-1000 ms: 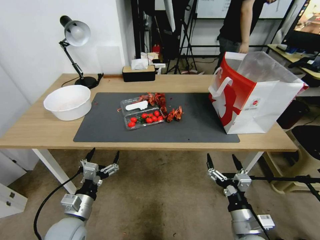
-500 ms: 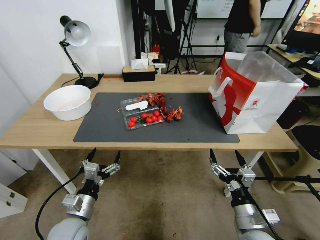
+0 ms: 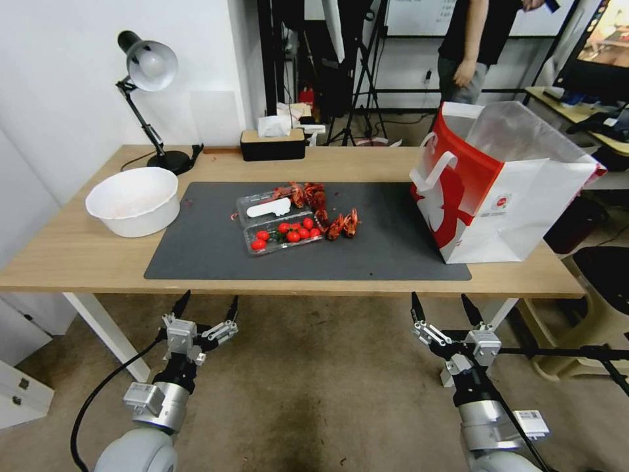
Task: Pick up the trash from the table and place it into the takeout bag.
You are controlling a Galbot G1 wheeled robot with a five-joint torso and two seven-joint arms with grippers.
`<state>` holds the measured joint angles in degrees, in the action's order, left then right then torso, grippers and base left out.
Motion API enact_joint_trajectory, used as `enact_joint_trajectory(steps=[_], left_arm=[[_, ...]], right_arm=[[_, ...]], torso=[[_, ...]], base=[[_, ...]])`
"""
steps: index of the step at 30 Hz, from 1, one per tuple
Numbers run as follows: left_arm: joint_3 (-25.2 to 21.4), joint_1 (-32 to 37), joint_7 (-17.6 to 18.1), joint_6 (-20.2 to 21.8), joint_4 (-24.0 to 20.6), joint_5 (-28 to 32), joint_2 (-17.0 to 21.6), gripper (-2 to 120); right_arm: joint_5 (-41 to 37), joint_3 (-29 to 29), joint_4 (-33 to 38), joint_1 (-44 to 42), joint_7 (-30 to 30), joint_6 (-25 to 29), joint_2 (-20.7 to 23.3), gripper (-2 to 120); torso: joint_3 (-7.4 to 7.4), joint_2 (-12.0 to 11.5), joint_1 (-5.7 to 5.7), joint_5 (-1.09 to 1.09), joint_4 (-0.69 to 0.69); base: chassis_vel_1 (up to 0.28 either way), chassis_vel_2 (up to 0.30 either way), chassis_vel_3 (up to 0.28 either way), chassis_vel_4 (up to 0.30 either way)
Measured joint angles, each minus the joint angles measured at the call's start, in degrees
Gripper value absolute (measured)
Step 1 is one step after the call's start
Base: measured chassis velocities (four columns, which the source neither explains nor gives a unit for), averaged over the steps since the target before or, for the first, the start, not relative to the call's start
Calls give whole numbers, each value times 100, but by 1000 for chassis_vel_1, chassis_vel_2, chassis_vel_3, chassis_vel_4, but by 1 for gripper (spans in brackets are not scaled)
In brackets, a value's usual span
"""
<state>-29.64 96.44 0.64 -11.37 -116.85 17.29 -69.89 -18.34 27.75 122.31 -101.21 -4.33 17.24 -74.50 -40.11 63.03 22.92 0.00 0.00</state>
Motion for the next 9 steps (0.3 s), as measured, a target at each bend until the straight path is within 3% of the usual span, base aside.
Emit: enact_joint_trajectory(steps=[9], left_arm=[[0, 0, 0, 5, -2, 0, 2, 100]], right_arm=[[2, -1, 0, 0, -1, 2, 0, 100]], torso=[[0, 0, 0, 0, 0]], base=[[0, 0, 0, 0]])
